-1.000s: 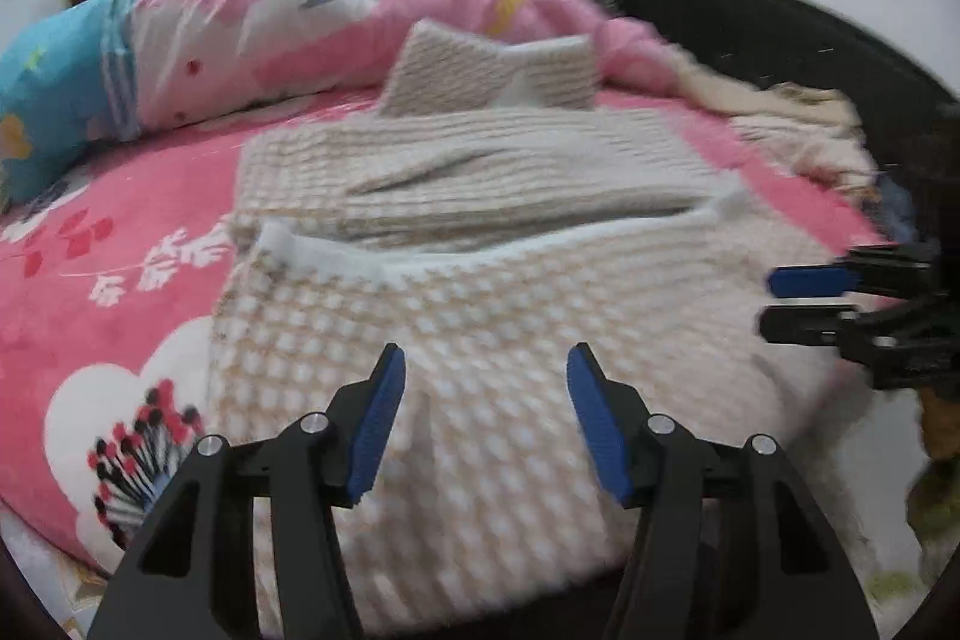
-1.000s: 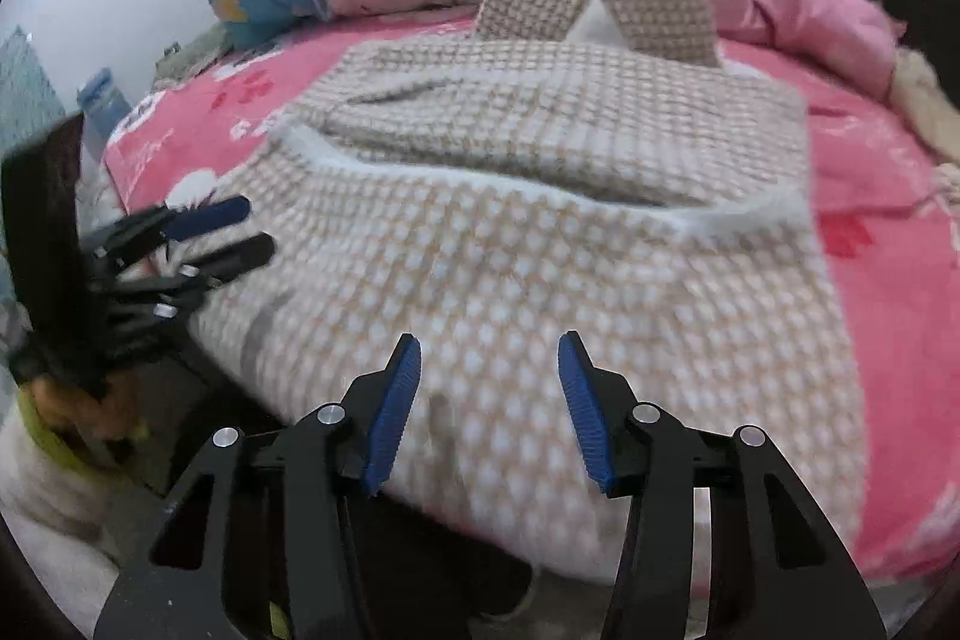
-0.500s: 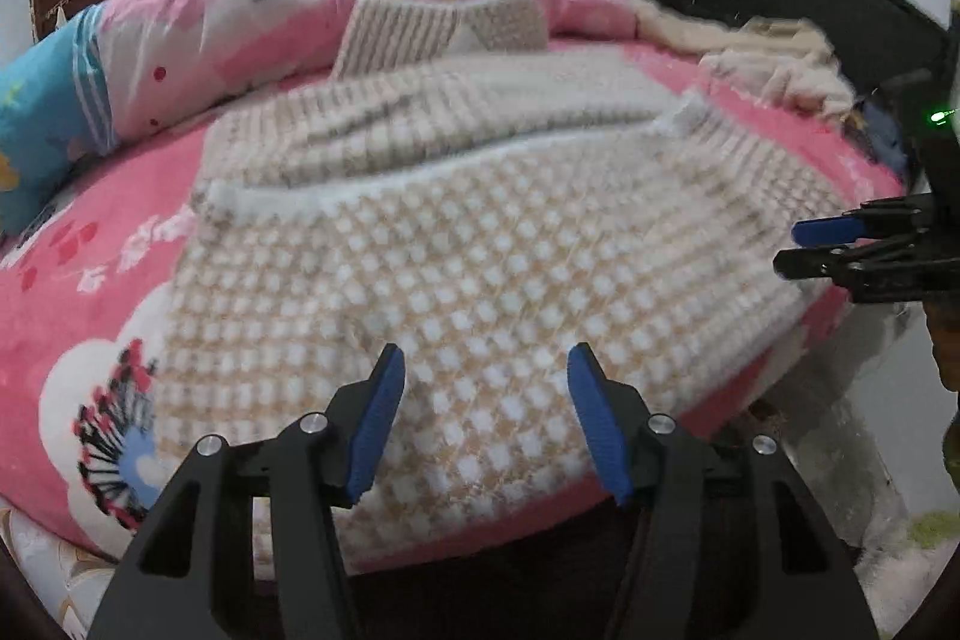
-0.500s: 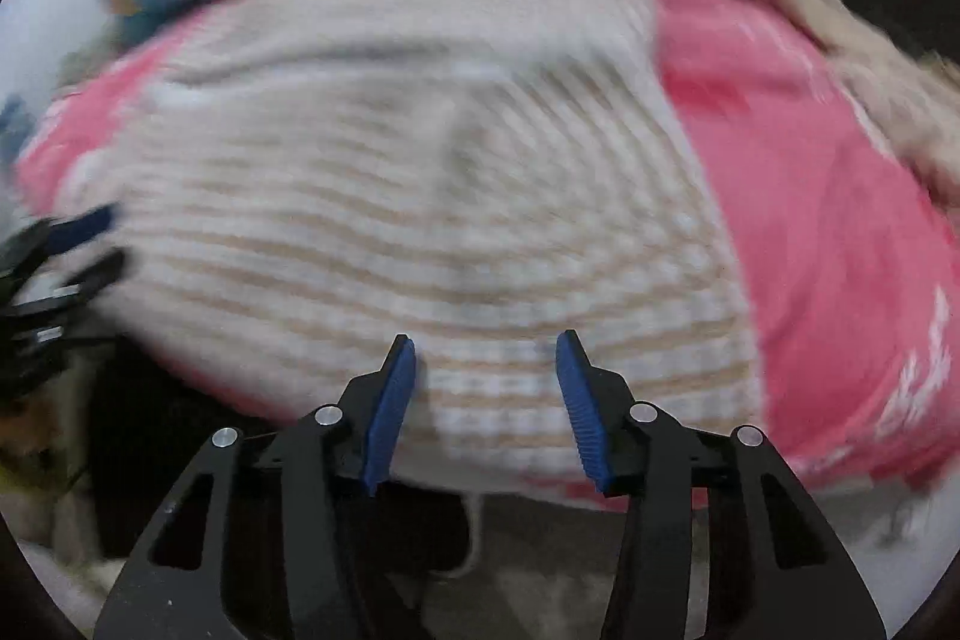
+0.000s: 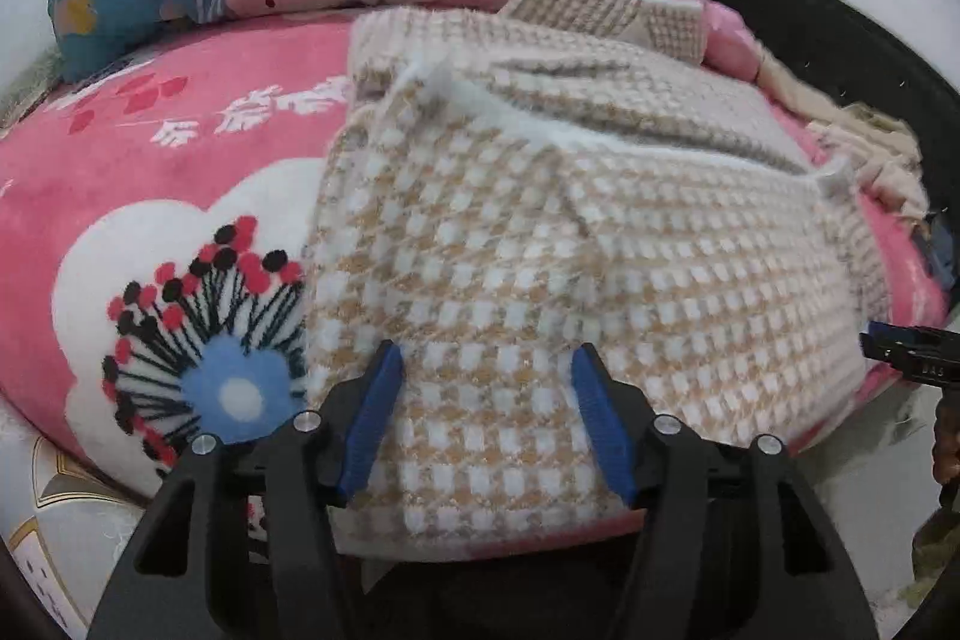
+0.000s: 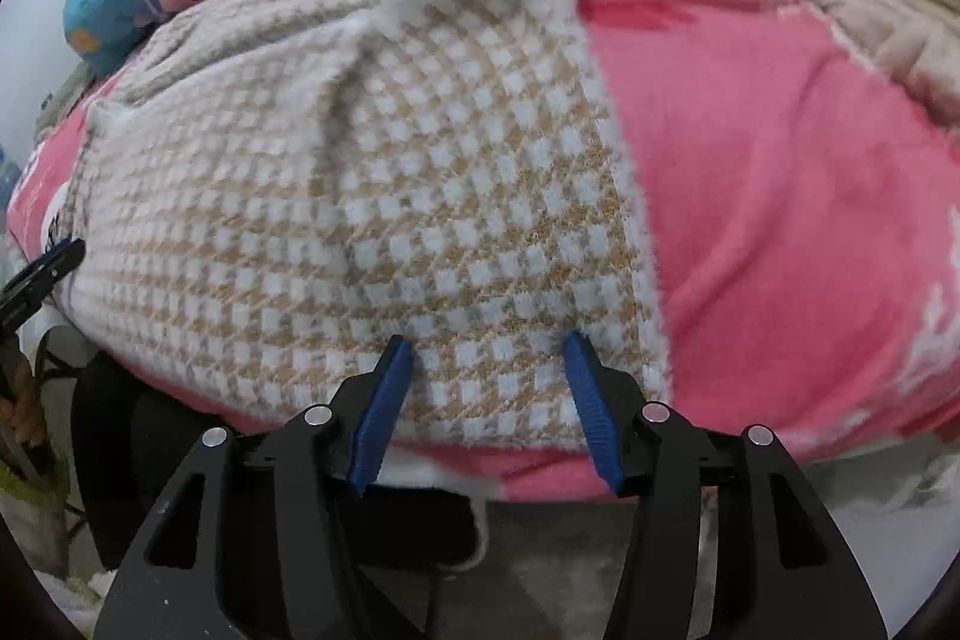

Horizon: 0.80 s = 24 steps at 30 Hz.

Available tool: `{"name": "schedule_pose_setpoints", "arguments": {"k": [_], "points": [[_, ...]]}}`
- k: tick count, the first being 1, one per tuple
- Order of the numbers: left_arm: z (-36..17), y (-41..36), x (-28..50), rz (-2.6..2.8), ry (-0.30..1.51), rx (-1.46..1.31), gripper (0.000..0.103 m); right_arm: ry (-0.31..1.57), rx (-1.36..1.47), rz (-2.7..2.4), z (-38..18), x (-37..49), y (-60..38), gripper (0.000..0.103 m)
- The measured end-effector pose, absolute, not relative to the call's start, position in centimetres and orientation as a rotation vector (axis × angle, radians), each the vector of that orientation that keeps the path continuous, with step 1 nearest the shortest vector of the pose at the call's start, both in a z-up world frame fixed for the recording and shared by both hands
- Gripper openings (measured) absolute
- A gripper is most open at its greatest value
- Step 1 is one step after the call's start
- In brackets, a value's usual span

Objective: Fold large clothes

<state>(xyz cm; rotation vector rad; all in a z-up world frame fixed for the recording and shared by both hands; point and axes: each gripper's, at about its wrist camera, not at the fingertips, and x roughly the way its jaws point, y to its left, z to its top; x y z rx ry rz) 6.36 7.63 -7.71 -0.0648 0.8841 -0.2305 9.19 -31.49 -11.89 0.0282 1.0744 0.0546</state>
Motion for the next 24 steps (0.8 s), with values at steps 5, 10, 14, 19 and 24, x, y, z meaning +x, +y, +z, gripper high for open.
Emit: {"name": "schedule_pose_setpoints", "arguments": {"k": [5,10,14,19,24], "points": [[-4.4,8.3,4.1,-0.277,0.792,-0.06,0.061,0.968,0.054,0.125,-6.7,8.3,-29.9,0.058],[-5.3,9.0,9.0,-0.226,0.835,-0.157,0.062,0.919,0.096,0.25,-7.4,12.2,-26.7,0.068],[-6.8,8.4,11.5,-0.182,0.902,-0.161,0.062,1.034,0.057,0.229,-11.3,14.6,-24.9,0.078],[-3.4,7.5,10.0,-0.197,0.852,-0.073,0.068,1.012,0.084,0.28,-7.4,14.3,-25.5,0.078],[0.2,7.6,12.9,-0.188,0.832,-0.138,0.078,0.948,0.128,0.323,-3.1,17.5,-26.6,0.08]]}}
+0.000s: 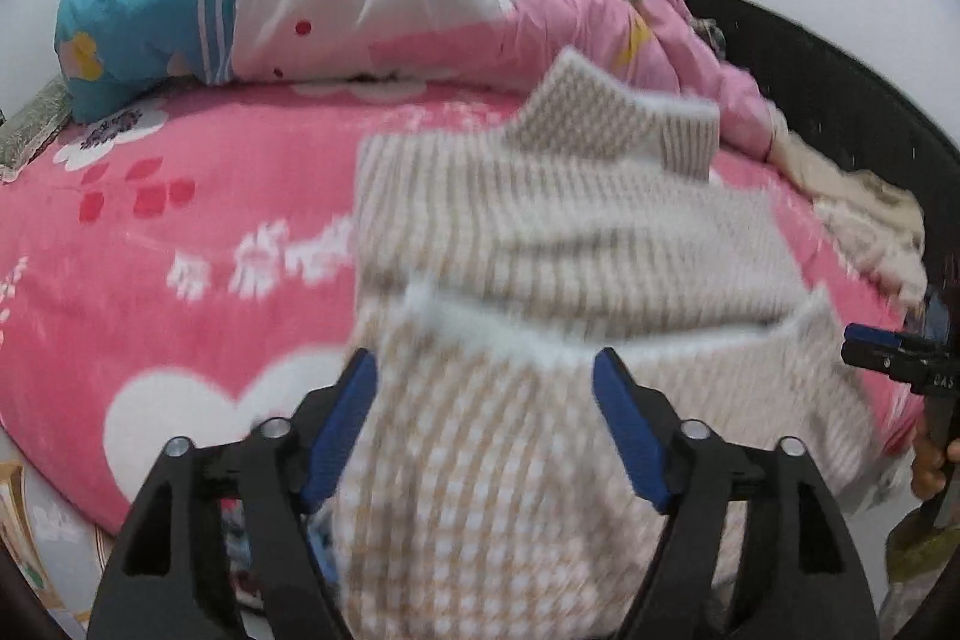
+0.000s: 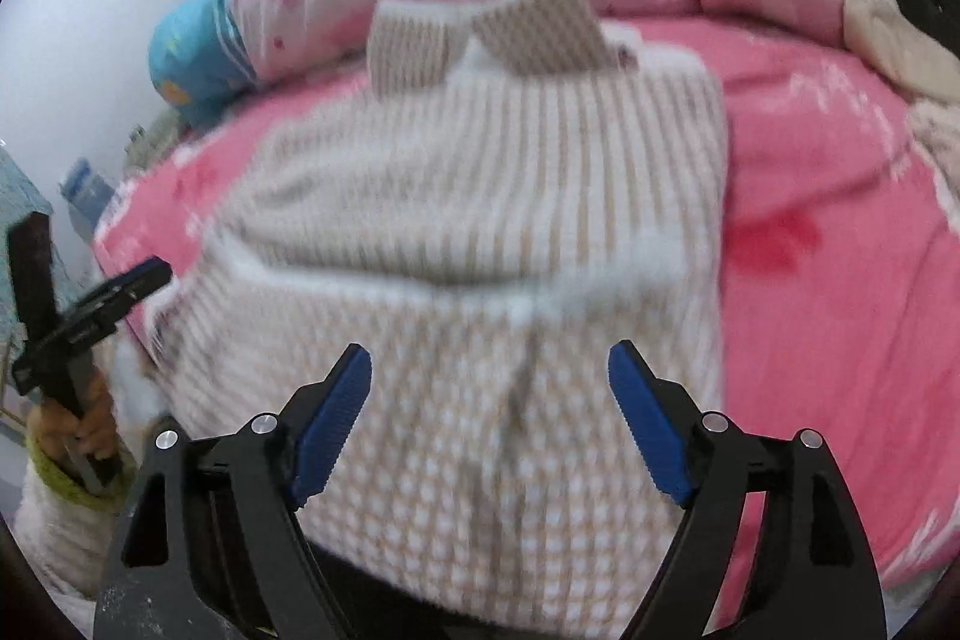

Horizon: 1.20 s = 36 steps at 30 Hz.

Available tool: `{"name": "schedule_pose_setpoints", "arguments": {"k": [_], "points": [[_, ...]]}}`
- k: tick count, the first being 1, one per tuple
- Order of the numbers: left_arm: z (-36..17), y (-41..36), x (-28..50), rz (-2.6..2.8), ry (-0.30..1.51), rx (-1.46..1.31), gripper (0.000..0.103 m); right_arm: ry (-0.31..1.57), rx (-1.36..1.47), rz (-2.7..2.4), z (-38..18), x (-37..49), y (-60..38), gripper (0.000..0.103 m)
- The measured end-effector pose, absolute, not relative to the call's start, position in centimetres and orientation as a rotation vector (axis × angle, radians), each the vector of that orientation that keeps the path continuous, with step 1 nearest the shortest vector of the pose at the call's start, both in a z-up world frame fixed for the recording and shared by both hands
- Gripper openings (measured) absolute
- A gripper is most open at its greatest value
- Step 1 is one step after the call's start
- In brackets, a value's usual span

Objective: Fold large clothes

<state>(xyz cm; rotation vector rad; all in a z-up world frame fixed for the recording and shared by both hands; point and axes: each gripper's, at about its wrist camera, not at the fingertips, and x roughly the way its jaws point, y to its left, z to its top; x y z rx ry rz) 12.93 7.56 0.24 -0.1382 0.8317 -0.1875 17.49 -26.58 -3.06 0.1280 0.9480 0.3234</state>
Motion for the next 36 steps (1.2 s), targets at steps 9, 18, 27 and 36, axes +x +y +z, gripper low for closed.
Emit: {"name": "schedule_pose_setpoints", "arguments": {"k": [9,18,27,36], "points": [[5.3,5.2,26.2,-0.187,0.84,-0.172,0.09,0.848,0.15,0.365,2.7,28.9,-28.2,0.082],[5.4,1.0,39.4,-0.209,0.867,-0.194,0.091,0.964,0.271,0.347,0.7,44.0,-28.8,0.08],[1.8,-2.1,43.3,-0.163,0.934,-0.058,0.063,1.075,0.179,0.307,-2.3,45.8,-27.5,0.021],[4.8,-3.1,36.4,-0.245,0.851,0.107,0.017,1.017,-0.005,0.358,-1.9,37.9,-25.9,0.012]]}}
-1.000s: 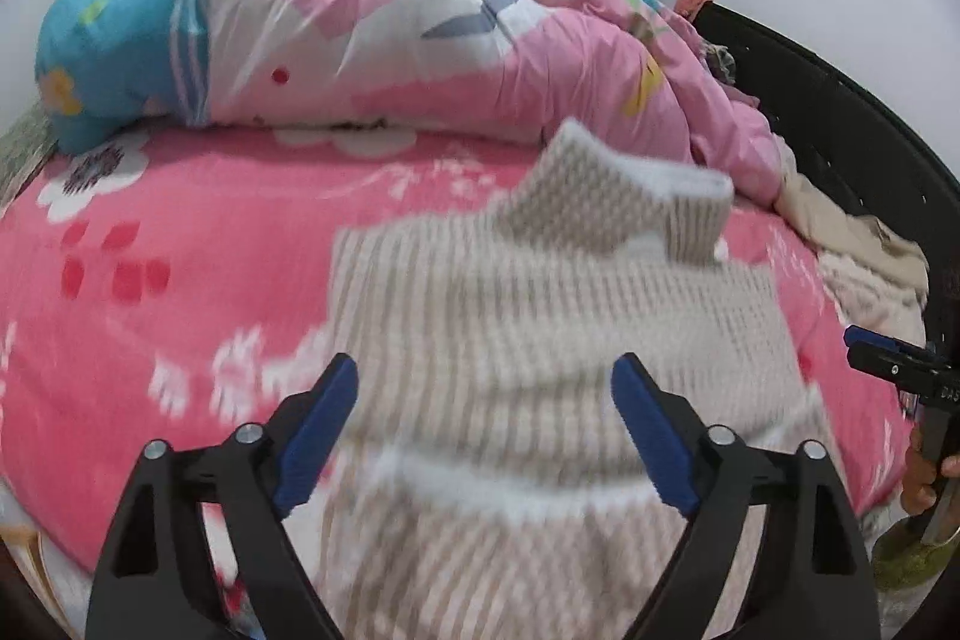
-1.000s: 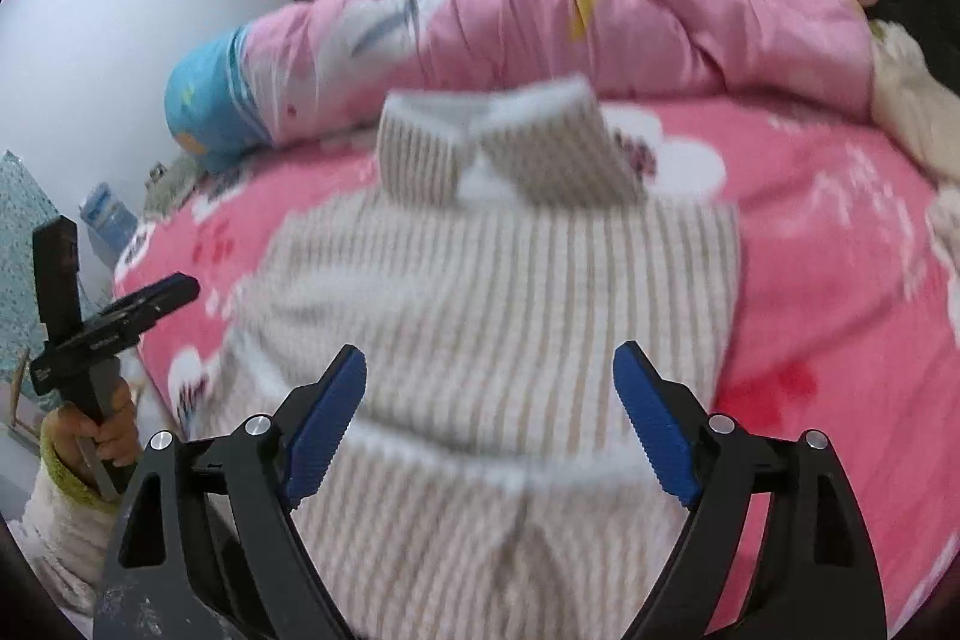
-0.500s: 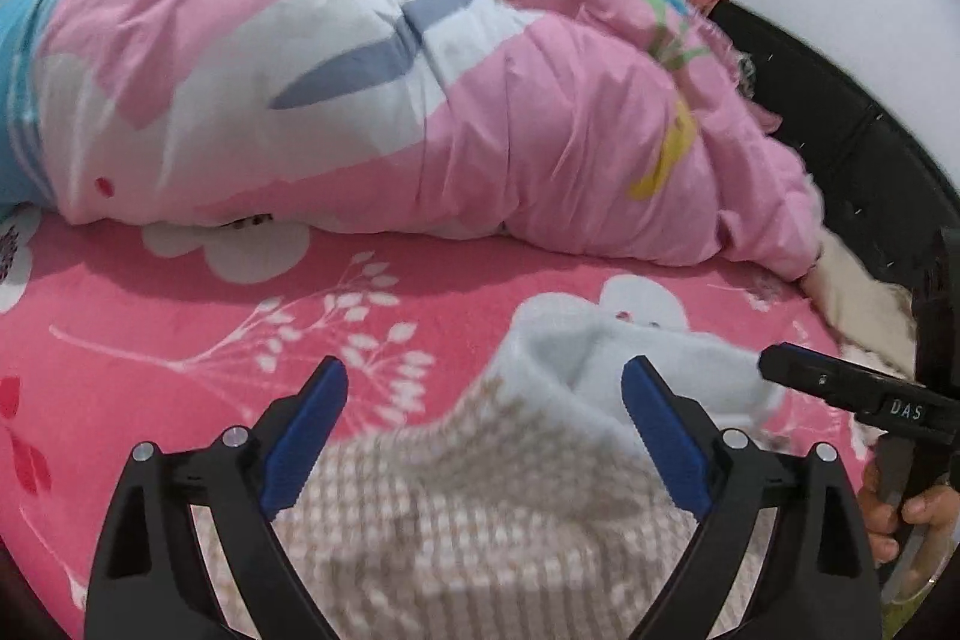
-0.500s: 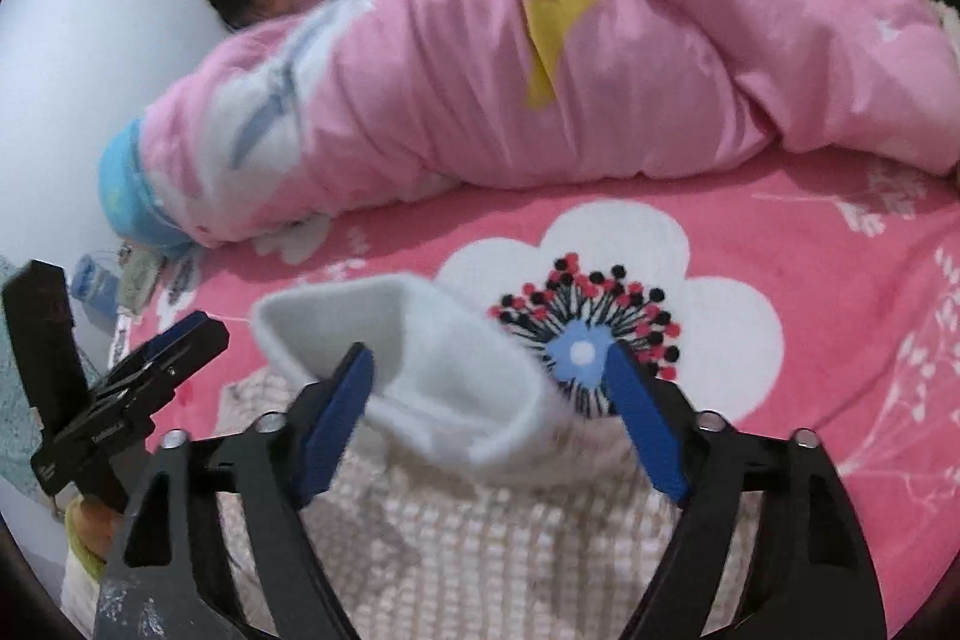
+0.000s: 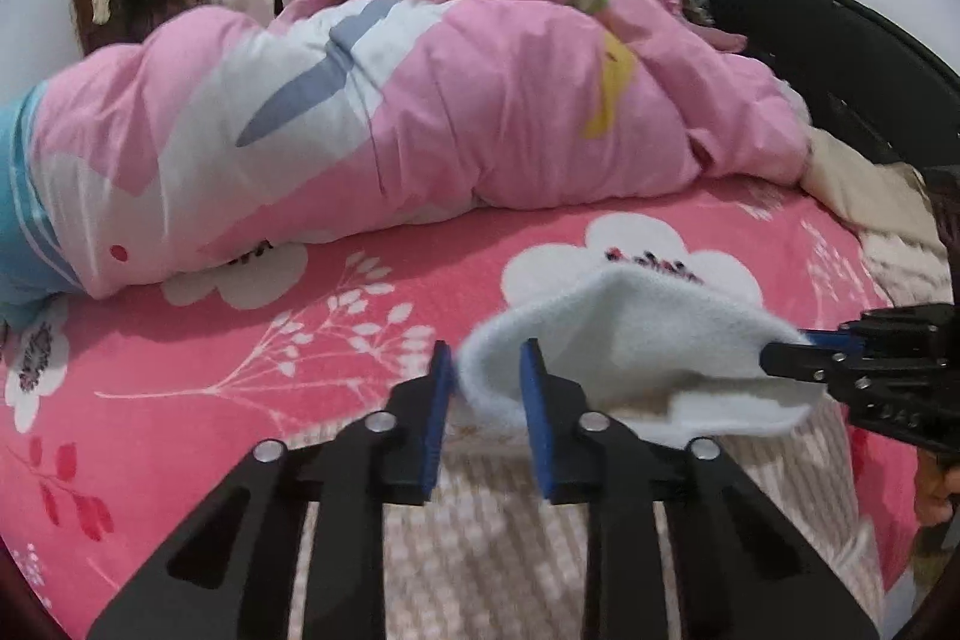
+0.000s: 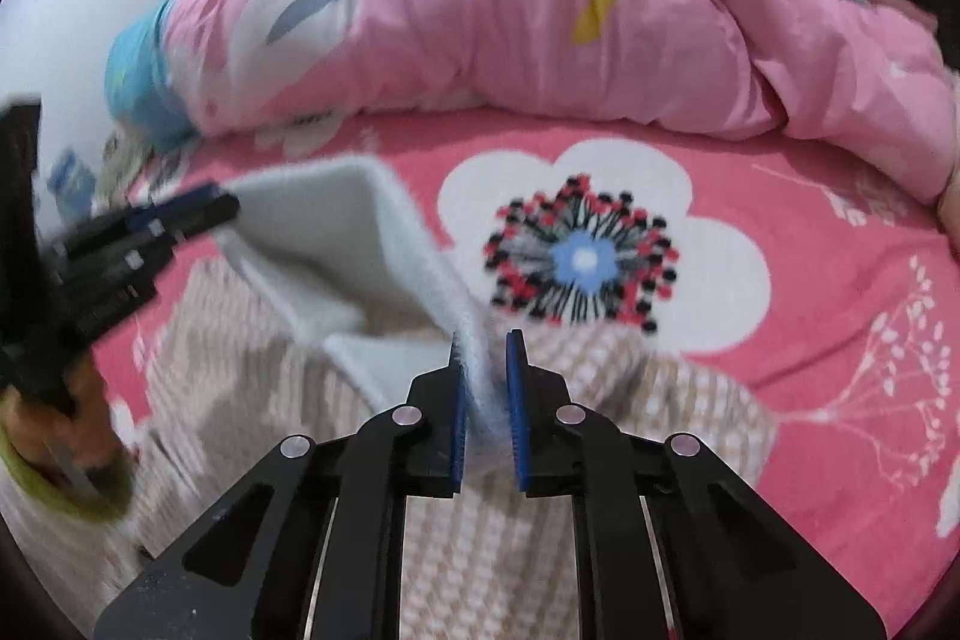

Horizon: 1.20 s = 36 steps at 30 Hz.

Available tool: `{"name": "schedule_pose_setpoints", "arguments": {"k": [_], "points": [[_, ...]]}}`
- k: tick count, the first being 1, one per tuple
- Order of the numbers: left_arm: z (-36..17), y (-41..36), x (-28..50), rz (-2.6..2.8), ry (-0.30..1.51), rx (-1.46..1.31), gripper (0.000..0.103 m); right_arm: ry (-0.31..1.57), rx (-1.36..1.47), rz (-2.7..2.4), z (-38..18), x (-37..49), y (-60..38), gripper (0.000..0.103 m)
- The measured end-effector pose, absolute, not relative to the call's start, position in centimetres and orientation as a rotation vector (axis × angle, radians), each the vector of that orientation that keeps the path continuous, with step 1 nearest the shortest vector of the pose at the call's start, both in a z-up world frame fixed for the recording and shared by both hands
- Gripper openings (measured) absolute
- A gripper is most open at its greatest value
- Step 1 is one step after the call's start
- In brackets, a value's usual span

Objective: Fold large clothes

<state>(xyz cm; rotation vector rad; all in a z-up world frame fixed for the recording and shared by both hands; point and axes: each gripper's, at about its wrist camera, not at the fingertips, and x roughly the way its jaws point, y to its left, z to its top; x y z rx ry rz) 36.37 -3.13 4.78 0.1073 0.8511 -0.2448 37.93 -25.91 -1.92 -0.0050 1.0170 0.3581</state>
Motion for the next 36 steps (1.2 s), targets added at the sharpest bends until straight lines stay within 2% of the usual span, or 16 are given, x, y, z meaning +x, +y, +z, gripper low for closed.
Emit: {"name": "schedule_pose_setpoints", "arguments": {"k": [3,7,8,9,11,15,17,19,21,23,25,31,36], "points": [[4.0,-2.5,34.3,-0.247,0.859,0.116,0.01,1.021,-0.058,0.361,-3.2,35.8,-25.3,0.012],[1.9,-1.1,31.9,-0.242,0.873,0.1,0.007,1.038,-0.136,0.379,-4.9,32.8,-24.8,0.016],[1.4,-0.6,31.5,-0.245,0.884,0.079,0.007,1.038,-0.146,0.384,-4.9,32.4,-24.8,0.019],[1.0,-0.3,31.1,-0.246,0.891,0.067,0.007,1.038,-0.151,0.397,-4.7,31.8,-24.8,0.028],[0.2,0.1,30.4,-0.254,0.897,0.057,0.007,1.027,-0.128,0.456,-3.1,30.8,-24.9,0.036],[-0.9,0.2,29.7,-0.265,0.893,0.056,0.007,0.885,-0.048,0.631,2.2,30.8,-23.9,0.036],[-1.3,0.3,29.5,-0.268,0.898,0.051,0.007,0.878,-0.01,0.638,3.0,32.6,-23.0,0.036],[-1.8,0.5,29.2,-0.269,0.905,0.041,0.007,0.924,0.046,0.623,2.2,35.7,-21.7,0.035],[-2.1,1.0,28.9,-0.279,0.916,0.021,0.007,1.0,0.078,0.575,-0.4,38.9,-20.1,0.026],[-2.4,1.8,28.6,-0.294,0.939,0.001,0.007,1.087,0.125,0.571,-3.3,40.5,-19.3,0.022],[-2.4,3.3,28.0,-0.332,0.966,-0.028,0.007,1.188,0.201,0.603,-6.7,41.0,-18.5,0.022],[0.2,6.5,27.3,-0.352,0.891,-0.071,0.007,1.153,0.17,0.644,-7.8,38.0,-18.1,0.022],[0.6,4.4,32.6,-0.386,0.904,-0.214,0.009,1.105,0.046,0.614,-7.7,36.6,-16.7,0.022]]}}
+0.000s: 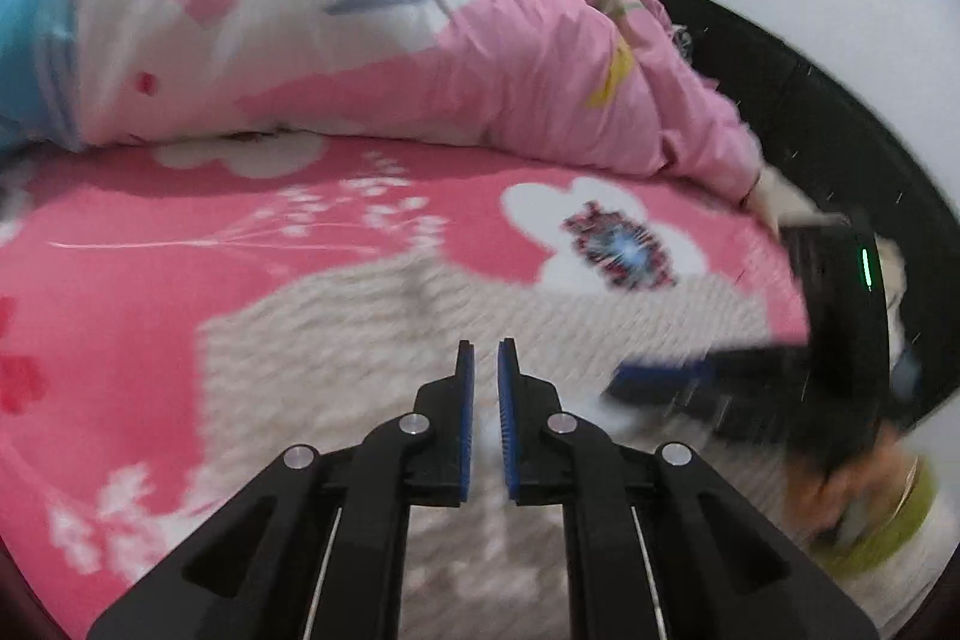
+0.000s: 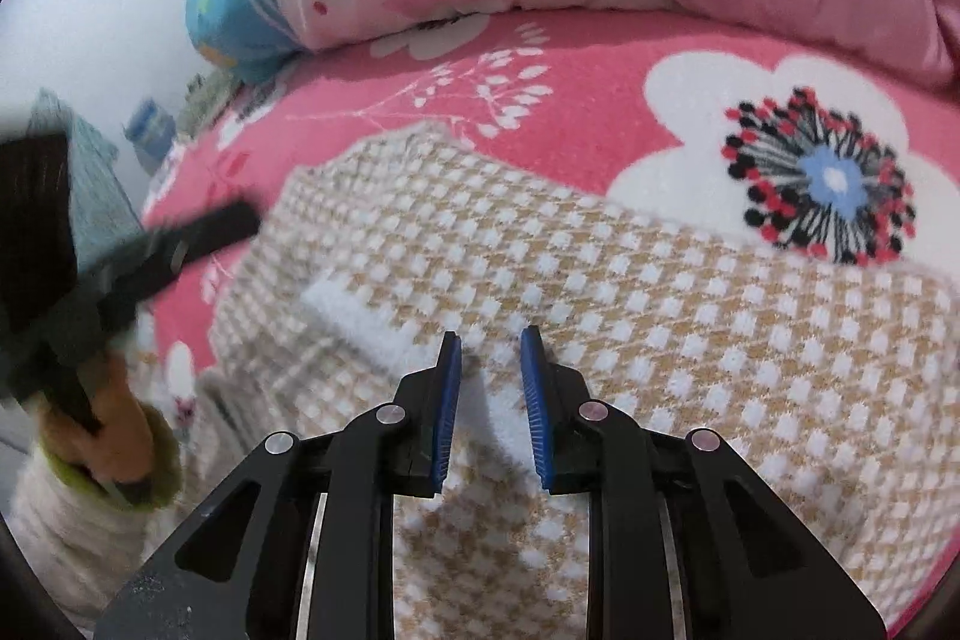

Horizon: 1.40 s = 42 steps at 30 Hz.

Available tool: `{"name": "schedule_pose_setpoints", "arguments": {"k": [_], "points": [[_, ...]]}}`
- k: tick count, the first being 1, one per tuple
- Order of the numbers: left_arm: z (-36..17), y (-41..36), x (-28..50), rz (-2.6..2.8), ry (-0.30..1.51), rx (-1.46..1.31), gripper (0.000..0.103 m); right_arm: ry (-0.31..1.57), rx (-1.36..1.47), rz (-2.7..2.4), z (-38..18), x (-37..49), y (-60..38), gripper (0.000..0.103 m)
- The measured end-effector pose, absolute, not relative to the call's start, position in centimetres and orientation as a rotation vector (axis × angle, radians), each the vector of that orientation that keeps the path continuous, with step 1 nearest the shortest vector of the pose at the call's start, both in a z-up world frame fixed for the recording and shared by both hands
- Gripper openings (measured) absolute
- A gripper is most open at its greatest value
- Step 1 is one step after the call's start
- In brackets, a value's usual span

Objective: Fold large clothes

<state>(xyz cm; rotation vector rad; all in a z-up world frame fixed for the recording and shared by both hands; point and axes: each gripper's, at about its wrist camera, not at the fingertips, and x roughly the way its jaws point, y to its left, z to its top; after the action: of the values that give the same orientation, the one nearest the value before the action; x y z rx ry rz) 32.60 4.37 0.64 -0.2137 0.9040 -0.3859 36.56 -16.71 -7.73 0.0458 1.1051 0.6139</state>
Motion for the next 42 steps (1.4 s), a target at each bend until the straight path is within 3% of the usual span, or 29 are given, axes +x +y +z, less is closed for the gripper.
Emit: {"name": "schedule_pose_setpoints", "arguments": {"k": [6,8,11,13,18,21,29,32,36,42], "points": [[-4.4,-0.1,36.4,-0.342,1.059,-0.115,0.009,1.105,-0.105,0.617,-7.4,33.5,-17.9,0.022],[-4.2,-0.2,35.4,-0.351,1.016,-0.066,0.009,1.108,-0.118,0.626,-6.3,32.8,-19.2,0.022],[-4.3,-0.1,34.3,-0.364,0.996,-0.017,0.009,0.998,-0.106,0.575,-3.1,32.5,-22.1,0.035],[-4.4,0.0,33.8,-0.37,0.981,0.01,0.009,0.969,-0.041,0.522,-2.1,33.7,-24.1,0.036],[-4.5,0.6,33.5,-0.377,0.982,-0.016,0.009,1.108,-0.096,0.41,-8.1,35.4,-26.6,0.036],[-4.6,0.6,33.2,-0.381,0.971,-0.003,0.009,1.115,-0.061,0.39,-6.8,34.5,-27.8,0.036],[-4.8,1.0,33.3,-0.394,0.959,-0.037,0.009,0.973,-0.073,0.423,-1.6,35.5,-23.6,0.037],[-4.8,1.1,33.1,-0.389,0.95,-0.047,0.009,0.96,-0.05,0.485,-3.4,37.7,-20.6,0.037],[-5.2,1.0,33.2,-0.396,0.967,-0.042,0.009,1.1,-0.023,0.429,-10.4,40.1,-19.4,0.037],[-5.0,1.6,32.7,-0.412,0.936,-0.08,0.009,1.014,0.051,0.53,-5.9,39.4,-19.1,0.037]]}}
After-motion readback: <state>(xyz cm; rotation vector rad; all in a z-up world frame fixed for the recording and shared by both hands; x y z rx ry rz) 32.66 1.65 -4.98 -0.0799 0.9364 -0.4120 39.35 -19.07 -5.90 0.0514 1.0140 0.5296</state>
